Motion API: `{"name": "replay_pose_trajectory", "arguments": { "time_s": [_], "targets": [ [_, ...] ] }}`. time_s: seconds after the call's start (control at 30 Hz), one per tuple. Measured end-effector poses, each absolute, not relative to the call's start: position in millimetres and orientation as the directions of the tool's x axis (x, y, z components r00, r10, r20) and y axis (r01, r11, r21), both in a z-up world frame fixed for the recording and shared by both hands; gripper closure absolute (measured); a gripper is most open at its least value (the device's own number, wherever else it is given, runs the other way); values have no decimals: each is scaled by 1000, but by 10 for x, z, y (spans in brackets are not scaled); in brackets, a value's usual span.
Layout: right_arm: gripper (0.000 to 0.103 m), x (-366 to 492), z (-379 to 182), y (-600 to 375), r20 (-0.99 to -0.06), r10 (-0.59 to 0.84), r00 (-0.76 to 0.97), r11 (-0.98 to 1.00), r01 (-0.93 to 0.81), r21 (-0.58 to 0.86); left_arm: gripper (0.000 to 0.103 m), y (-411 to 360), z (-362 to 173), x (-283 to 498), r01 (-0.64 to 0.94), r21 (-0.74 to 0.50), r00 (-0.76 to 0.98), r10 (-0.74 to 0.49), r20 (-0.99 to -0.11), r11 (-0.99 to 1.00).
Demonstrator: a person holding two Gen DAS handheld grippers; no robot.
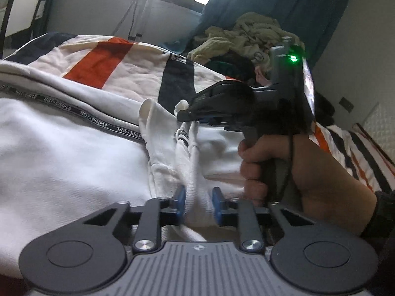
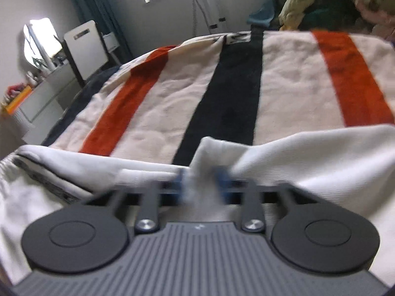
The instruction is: Fold clothes
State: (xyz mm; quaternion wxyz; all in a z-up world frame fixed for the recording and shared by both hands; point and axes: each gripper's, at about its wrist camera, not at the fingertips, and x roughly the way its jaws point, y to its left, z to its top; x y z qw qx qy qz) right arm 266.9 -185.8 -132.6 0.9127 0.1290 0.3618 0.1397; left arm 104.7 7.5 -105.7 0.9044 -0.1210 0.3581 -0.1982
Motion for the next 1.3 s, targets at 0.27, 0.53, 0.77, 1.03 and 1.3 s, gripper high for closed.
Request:
{"name": "replay_pose_trajectory", "arguments": {
  "time_s": [0.27,0.53,0.77,1.03,1.3],
  "targets": [
    [94,2411,-931,-1734,-549,420,723,905,-290,310,89,157,-694,579,273,-404,699,-469,-540,873],
    [92,2380,-1235,-1563,-611,384,692,923,-277,266,81,68,-827,632,256,-322,667,-408,-623,911],
    [40,2047,-613,-1924,-516,361,777,924,-221,313,28,99,-496,362,258,-202,777,-327,-538,945],
    [25,1089,-67,-2389,-385,285,878,943,-185,275,9,182,-75,-25,212,-134,876,-249,-412,968],
    [25,178,-145,-2637,-365,242,899,953,-151,261,7,262,31,-414,174,-143,903,-216,-371,974]
  ]
}}
